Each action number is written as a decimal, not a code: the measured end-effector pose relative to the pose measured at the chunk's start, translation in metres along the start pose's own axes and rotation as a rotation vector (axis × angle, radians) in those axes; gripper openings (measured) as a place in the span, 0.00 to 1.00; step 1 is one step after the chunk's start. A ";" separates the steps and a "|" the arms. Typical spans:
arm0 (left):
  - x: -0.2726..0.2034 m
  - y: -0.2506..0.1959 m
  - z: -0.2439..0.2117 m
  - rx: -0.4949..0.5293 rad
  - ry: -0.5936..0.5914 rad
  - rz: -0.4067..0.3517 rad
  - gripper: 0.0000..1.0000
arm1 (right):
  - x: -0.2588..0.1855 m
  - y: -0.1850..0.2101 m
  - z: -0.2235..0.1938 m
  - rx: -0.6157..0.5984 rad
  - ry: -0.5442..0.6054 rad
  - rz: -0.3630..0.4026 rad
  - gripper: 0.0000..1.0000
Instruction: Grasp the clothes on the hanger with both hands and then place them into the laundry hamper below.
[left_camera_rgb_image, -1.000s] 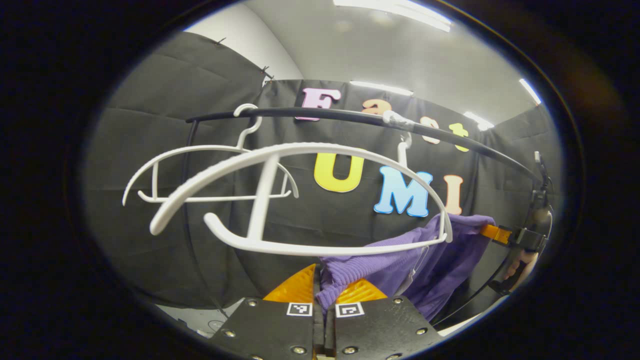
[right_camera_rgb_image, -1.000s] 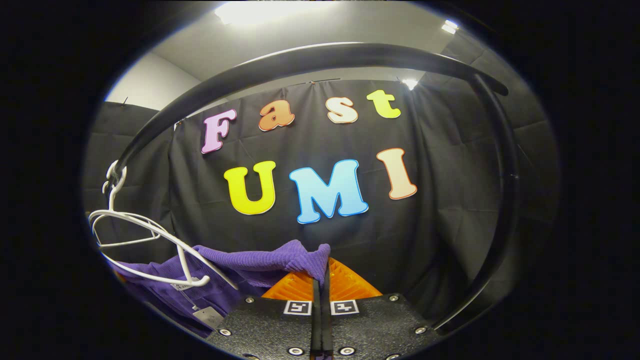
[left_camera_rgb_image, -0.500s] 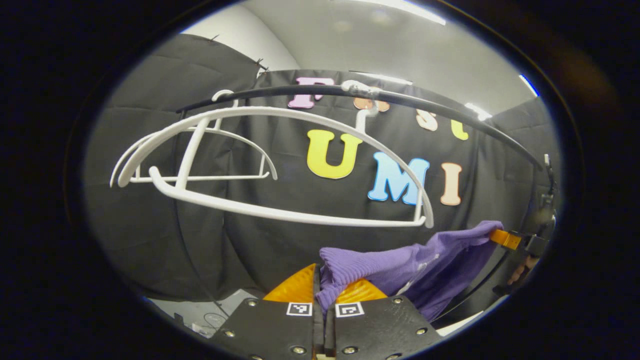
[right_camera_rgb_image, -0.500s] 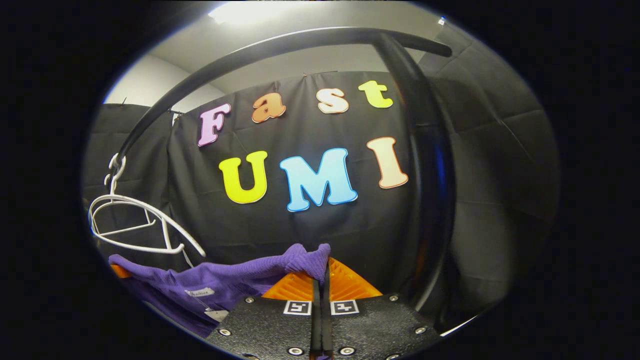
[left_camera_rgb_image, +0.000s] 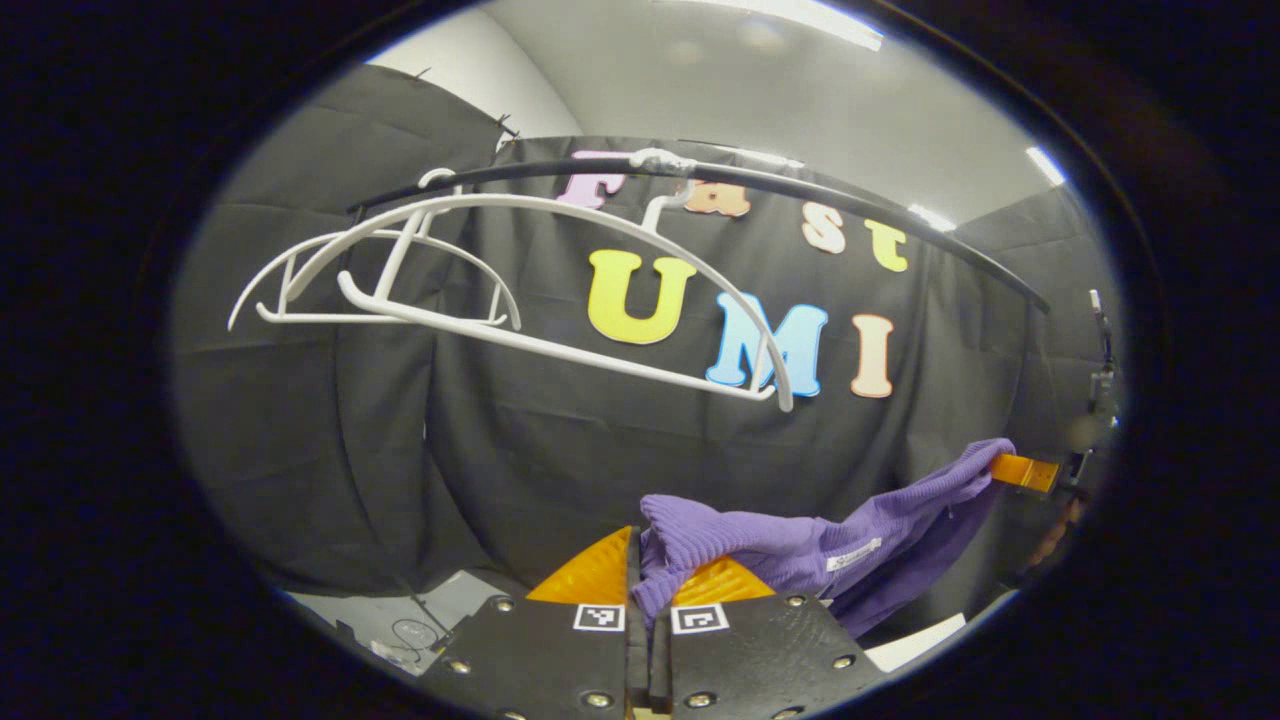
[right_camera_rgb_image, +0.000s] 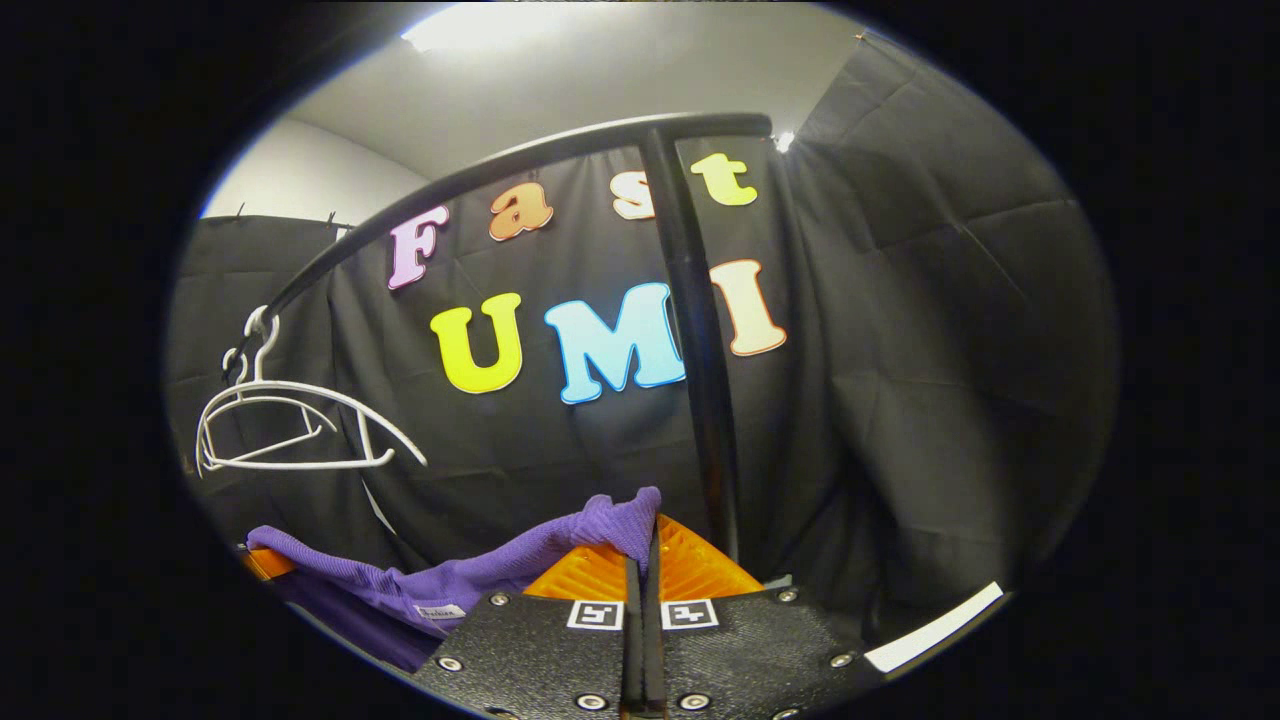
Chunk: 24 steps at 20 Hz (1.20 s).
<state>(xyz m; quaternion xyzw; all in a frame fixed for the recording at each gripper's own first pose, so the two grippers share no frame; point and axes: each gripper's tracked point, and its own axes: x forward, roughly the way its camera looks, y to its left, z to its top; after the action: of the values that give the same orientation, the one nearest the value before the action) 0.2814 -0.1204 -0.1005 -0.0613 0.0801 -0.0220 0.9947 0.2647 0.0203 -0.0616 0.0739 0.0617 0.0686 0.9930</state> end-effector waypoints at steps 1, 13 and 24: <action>-0.008 0.002 0.004 0.010 -0.015 -0.021 0.02 | -0.013 0.002 0.004 -0.009 -0.013 -0.012 0.00; -0.120 0.069 -0.008 0.036 -0.024 -0.128 0.02 | -0.162 0.061 -0.025 -0.037 -0.008 -0.073 0.00; -0.141 0.092 -0.118 0.022 0.135 -0.139 0.02 | -0.196 0.108 -0.142 0.001 0.217 -0.003 0.00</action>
<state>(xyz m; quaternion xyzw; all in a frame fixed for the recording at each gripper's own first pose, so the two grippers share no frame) 0.1267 -0.0354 -0.2060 -0.0542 0.1422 -0.0960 0.9837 0.0391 0.1174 -0.1625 0.0662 0.1691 0.0747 0.9805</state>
